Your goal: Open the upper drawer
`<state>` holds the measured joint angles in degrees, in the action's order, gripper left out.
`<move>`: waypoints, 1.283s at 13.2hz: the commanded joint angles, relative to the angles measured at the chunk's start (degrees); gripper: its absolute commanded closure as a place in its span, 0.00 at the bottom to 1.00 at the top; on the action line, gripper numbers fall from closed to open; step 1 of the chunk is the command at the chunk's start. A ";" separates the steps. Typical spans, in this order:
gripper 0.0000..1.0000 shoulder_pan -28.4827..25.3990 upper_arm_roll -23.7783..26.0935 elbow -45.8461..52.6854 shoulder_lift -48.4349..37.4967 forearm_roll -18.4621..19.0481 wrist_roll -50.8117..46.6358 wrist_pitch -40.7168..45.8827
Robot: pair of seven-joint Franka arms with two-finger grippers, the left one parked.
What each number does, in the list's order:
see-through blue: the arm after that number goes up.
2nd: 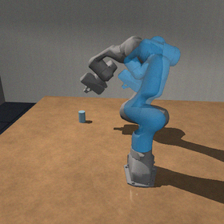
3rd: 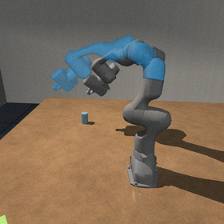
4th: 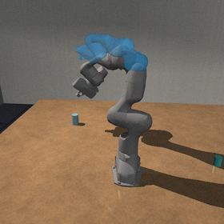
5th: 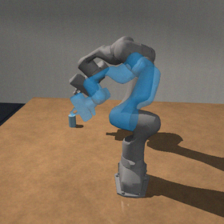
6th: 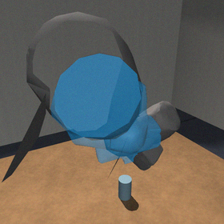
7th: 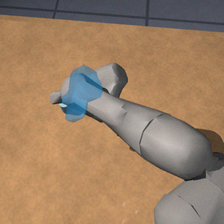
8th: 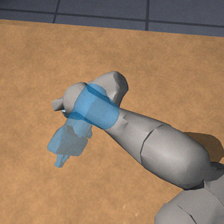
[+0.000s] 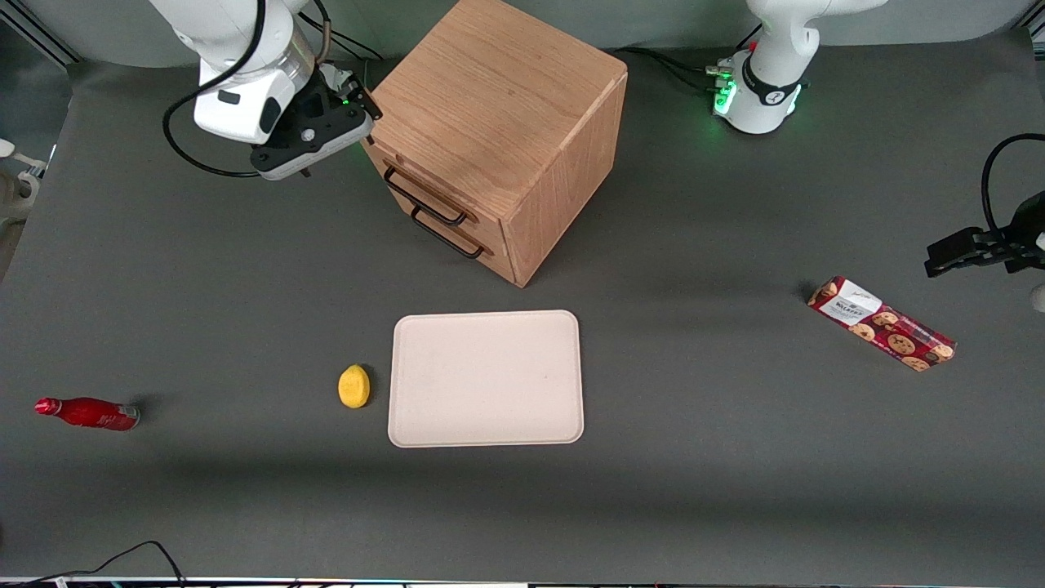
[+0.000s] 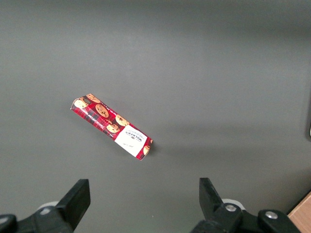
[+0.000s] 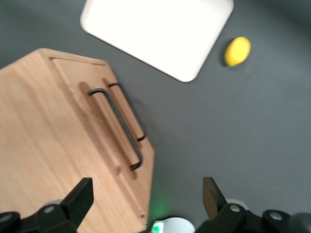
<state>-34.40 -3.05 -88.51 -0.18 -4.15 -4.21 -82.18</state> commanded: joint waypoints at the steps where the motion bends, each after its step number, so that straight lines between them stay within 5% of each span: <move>1: 0.00 -0.14 -0.99 0.62 1.06 -3.41 3.31 1.06; 7: 0.00 0.65 -7.22 -4.73 3.34 -17.98 18.61 0.18; 17: 0.00 0.38 -5.57 -21.07 2.30 -18.18 26.96 -16.67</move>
<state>-33.81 -9.61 -104.82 4.22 -20.68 20.01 -94.82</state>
